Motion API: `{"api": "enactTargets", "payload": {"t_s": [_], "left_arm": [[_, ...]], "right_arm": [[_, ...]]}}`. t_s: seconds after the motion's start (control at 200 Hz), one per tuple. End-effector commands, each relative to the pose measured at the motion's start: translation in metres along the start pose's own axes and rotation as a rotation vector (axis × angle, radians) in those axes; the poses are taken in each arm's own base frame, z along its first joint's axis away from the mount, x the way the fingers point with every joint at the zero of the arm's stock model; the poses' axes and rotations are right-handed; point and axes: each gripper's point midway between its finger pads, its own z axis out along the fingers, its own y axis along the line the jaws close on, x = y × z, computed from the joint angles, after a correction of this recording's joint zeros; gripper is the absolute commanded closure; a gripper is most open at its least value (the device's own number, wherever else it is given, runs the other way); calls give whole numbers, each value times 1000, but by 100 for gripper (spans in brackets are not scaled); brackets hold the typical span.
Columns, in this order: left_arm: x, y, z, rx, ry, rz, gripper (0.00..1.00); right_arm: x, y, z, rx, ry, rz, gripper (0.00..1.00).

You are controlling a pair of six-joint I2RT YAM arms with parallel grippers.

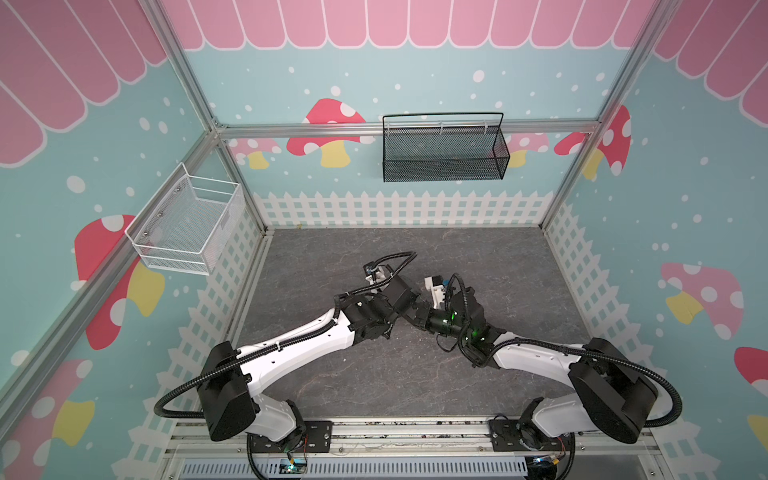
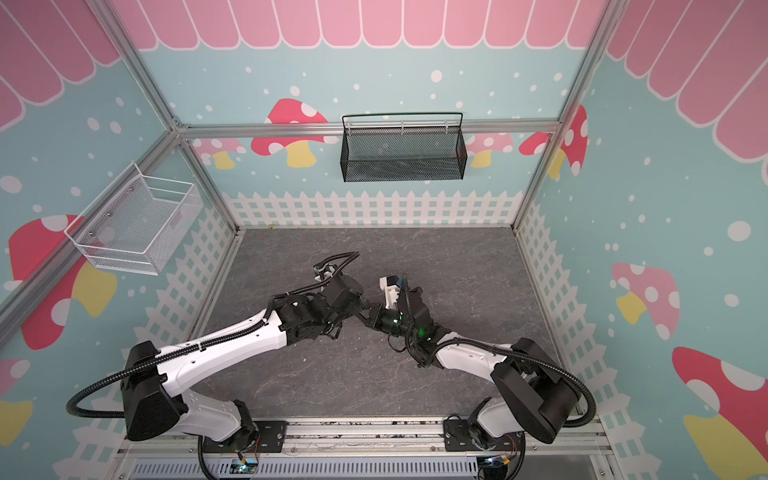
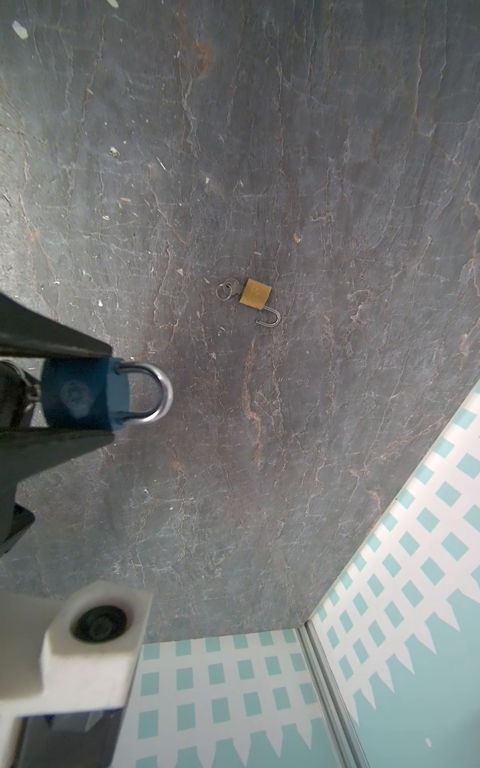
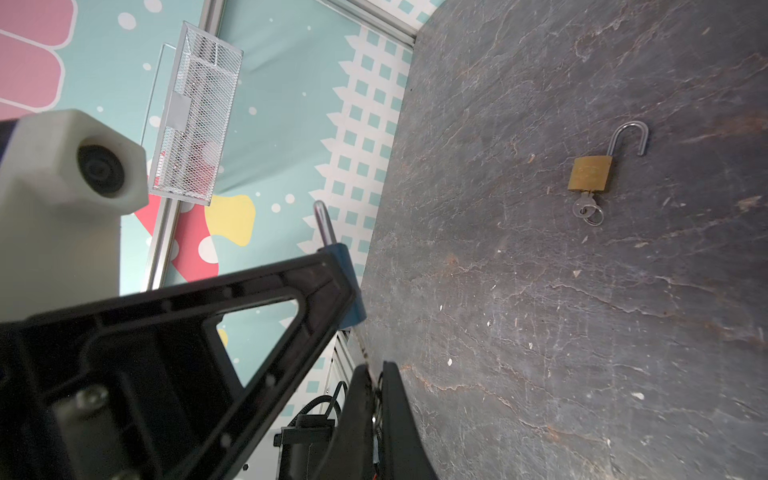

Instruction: Unlock with the key

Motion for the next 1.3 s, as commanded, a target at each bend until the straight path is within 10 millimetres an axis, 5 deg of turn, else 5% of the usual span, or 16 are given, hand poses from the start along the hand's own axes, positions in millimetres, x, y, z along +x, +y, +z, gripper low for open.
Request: {"api": "enactTargets", "payload": {"t_s": [0.0, 0.495, 1.001, 1.296], "left_arm": [[16, 17, 2, -69, 47, 63, 100], [22, 38, 8, -134, 84, 66, 100], [19, 13, 8, -10, 133, -37, 100], [18, 35, 10, -53, 125, -51, 100]], "right_arm": [[-24, 29, -2, -54, -64, -80, 100], [-25, 27, -8, -33, -56, -110, 100], [-8, 33, 5, -46, -2, -130, 100], [-14, 31, -3, -39, -4, -113, 100]]}}
